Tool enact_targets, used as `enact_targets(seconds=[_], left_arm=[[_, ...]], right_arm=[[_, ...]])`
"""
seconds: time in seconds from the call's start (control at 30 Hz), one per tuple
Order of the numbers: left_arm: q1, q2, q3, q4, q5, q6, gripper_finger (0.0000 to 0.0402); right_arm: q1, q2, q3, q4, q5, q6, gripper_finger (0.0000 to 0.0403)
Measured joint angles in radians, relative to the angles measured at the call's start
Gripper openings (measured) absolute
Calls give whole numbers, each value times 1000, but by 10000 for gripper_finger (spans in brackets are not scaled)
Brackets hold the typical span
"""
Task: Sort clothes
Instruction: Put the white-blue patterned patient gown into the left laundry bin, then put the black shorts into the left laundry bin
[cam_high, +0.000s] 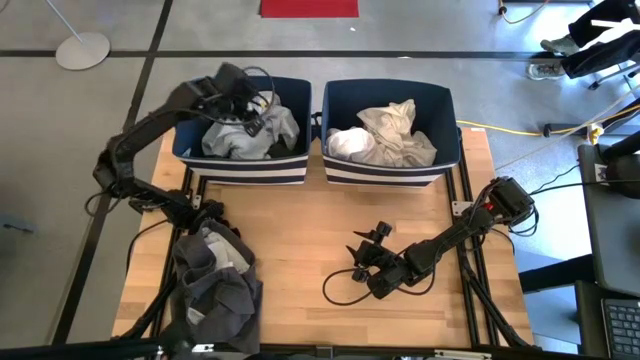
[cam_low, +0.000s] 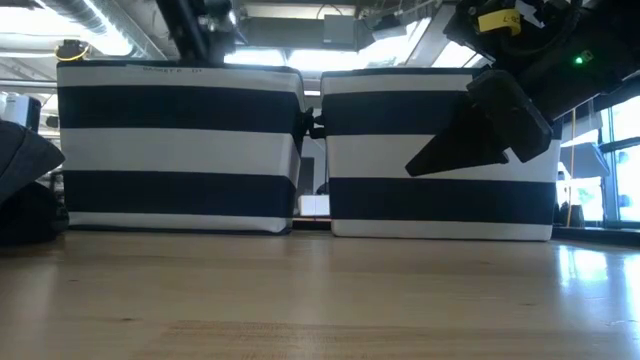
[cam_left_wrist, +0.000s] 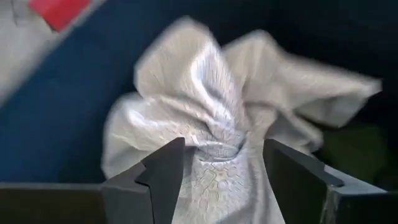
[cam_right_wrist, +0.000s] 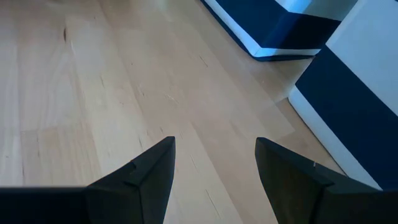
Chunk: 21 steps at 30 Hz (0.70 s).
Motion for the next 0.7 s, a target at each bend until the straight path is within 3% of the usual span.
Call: enact_targets(seconds=[0.13,0.3,0.57,0.7], left_arm=[[-40,-66,107,-57,-1,-26,210],[-156,-163,132,-99,7,-68,210],[-476,-230,114,-249,11,-249,210],[-652,-233,72,-331,13,-358,210]], right_arm=[[0,0,0,0,0,0,223],[0,0,0,1,0,-22,223],[0,0,0,2,19,-59,223],[0,0,0,-9,-22,-79,223]])
